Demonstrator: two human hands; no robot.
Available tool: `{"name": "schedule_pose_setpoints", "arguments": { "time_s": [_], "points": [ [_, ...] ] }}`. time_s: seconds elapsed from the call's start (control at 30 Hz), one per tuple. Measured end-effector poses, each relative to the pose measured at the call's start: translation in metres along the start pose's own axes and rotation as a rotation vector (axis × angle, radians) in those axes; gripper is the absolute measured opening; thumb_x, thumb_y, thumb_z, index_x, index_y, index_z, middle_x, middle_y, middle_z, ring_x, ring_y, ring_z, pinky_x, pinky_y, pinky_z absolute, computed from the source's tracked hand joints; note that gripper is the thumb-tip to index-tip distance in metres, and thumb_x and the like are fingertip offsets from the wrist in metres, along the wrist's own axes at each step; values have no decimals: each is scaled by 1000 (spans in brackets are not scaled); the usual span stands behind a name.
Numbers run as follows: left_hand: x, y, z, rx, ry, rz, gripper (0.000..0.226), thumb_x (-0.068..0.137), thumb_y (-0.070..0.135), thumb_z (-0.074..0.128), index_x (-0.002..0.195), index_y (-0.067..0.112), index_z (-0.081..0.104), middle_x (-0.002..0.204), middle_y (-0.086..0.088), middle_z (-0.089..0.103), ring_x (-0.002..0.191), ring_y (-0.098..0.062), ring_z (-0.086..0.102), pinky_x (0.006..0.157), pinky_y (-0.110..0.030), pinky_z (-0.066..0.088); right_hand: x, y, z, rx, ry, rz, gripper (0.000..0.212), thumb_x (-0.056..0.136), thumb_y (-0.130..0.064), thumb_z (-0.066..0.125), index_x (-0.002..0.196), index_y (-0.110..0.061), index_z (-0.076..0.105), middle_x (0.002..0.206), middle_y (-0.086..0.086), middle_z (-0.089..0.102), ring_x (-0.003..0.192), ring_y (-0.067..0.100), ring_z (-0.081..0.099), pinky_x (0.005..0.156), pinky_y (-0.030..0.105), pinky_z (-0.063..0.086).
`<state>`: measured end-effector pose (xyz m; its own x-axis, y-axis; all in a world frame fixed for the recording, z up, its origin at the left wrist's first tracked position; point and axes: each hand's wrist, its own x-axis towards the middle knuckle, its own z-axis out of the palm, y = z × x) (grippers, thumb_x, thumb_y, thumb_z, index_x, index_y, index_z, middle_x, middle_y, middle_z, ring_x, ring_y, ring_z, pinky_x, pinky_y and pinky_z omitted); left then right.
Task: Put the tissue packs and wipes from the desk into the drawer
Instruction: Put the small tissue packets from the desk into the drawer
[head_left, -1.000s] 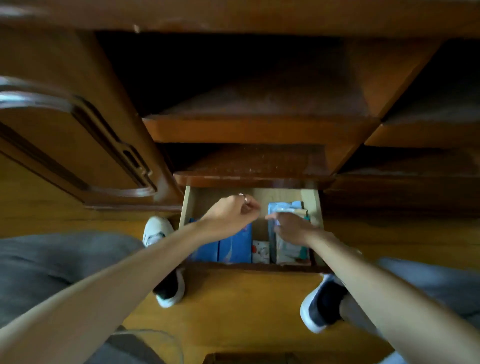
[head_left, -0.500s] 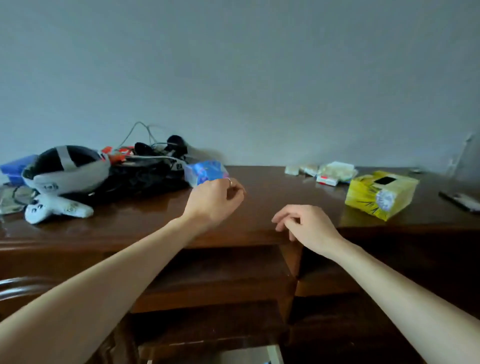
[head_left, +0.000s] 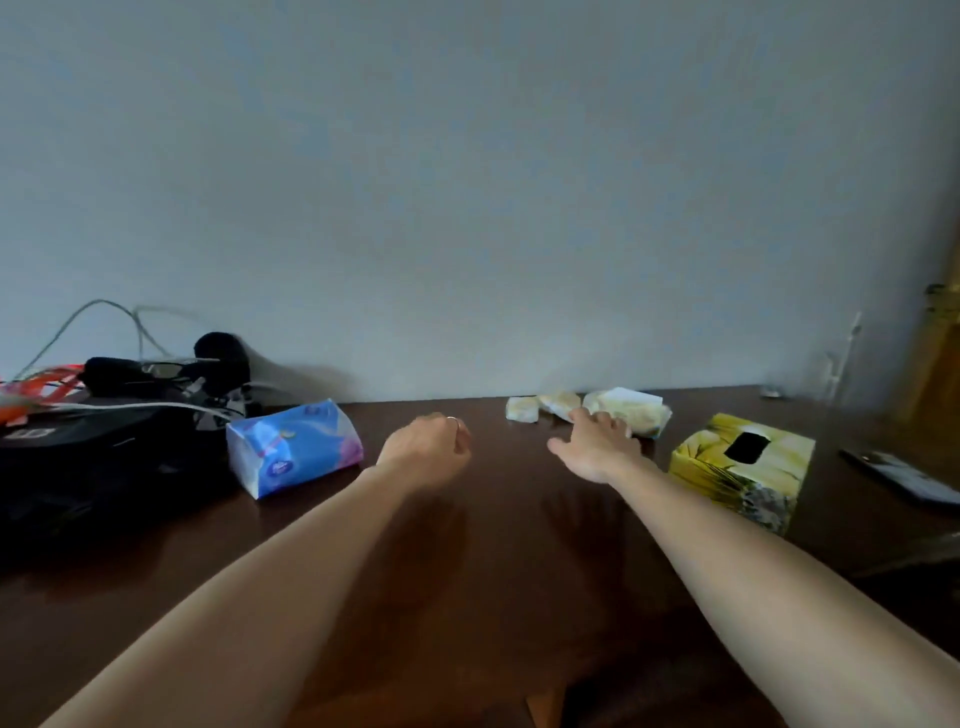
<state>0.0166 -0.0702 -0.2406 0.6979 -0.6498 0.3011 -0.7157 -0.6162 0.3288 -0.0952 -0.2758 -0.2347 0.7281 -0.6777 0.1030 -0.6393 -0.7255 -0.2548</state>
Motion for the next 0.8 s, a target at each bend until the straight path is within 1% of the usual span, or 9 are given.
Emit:
{"name": "schedule_pose_setpoints", "arguments": {
  "time_s": [0.1, 0.17, 0.3, 0.37, 0.43, 0.5, 0.57, 0.7, 0.8],
  "points": [
    [48, 9, 29, 6, -10, 59, 33, 91, 36, 49, 120, 30, 63, 125, 0, 58, 122, -22, 49, 99, -39, 43, 54, 9, 4, -9, -9, 95, 69, 99, -60, 39, 161, -35, 20, 168, 9, 19, 154, 38, 14, 117, 66, 21],
    [68, 7, 52, 33, 21, 91, 42, 95, 42, 46, 133, 27, 56, 135, -1, 52, 130, -22, 41, 106, -39, 36, 90, 18, 9, -51, -19, 147, 70, 98, -66, 29, 160, -34, 23, 170, 10, 16, 155, 40, 9, 117, 69, 18],
    [83, -6, 87, 33, -12, 147, 59, 98, 54, 37, 145, 20, 44, 147, -1, 42, 141, -20, 29, 116, -39, 22, 146, 17, 21, -141, 80, 159, 79, 89, -74, 17, 155, -34, 36, 159, 10, 35, 148, 39, 25, 116, 70, 13],
    [87, -6, 92, 30, 9, 178, 60, 99, 55, 33, 148, 20, 41, 149, 0, 40, 142, -19, 27, 118, -38, 19, 167, 3, 21, -153, 97, 107, 82, 85, -81, 18, 155, -41, 34, 162, 6, 32, 148, 37, 25, 115, 72, 11],
    [86, -7, 93, 17, 47, 186, 59, 100, 51, 32, 149, 19, 38, 150, 0, 39, 143, -19, 25, 119, -39, 18, 185, -14, 26, -83, -11, 89, 91, 78, -91, 24, 158, -47, 27, 169, 5, 19, 154, 38, 17, 117, 72, 9],
    [86, -10, 93, -15, 71, 173, 56, 101, 47, 32, 150, 18, 35, 151, -1, 36, 144, -19, 23, 120, -40, 16, 197, -26, 35, -67, -154, 66, 99, 70, -94, 35, 155, -44, 36, 166, 7, 26, 152, 40, 23, 119, 68, 15],
    [89, -12, 92, -35, 77, 171, 56, 102, 44, 31, 151, 18, 31, 153, -1, 33, 145, -19, 22, 121, -39, 15, 200, -29, 42, -133, -211, -1, 83, 70, -85, 40, 139, -42, 53, 150, 5, 44, 144, 39, 33, 115, 67, 23],
    [90, -12, 91, -69, 93, 170, 57, 102, 41, 31, 153, 16, 26, 156, -6, 30, 146, -21, 20, 120, -39, 13, 178, -28, 37, -101, -218, -78, 56, 83, -74, 41, 123, -41, 63, 147, 11, 49, 133, 35, 46, 111, 54, 34],
    [86, -13, 90, -114, 148, 119, 61, 102, 46, 31, 155, 17, 23, 159, -8, 27, 147, -23, 19, 121, -42, 12, 149, -32, 33, 26, -314, -219, 48, 92, -64, 48, 131, -41, 65, 157, 2, 45, 141, 26, 44, 113, 46, 36]
  ]
}}
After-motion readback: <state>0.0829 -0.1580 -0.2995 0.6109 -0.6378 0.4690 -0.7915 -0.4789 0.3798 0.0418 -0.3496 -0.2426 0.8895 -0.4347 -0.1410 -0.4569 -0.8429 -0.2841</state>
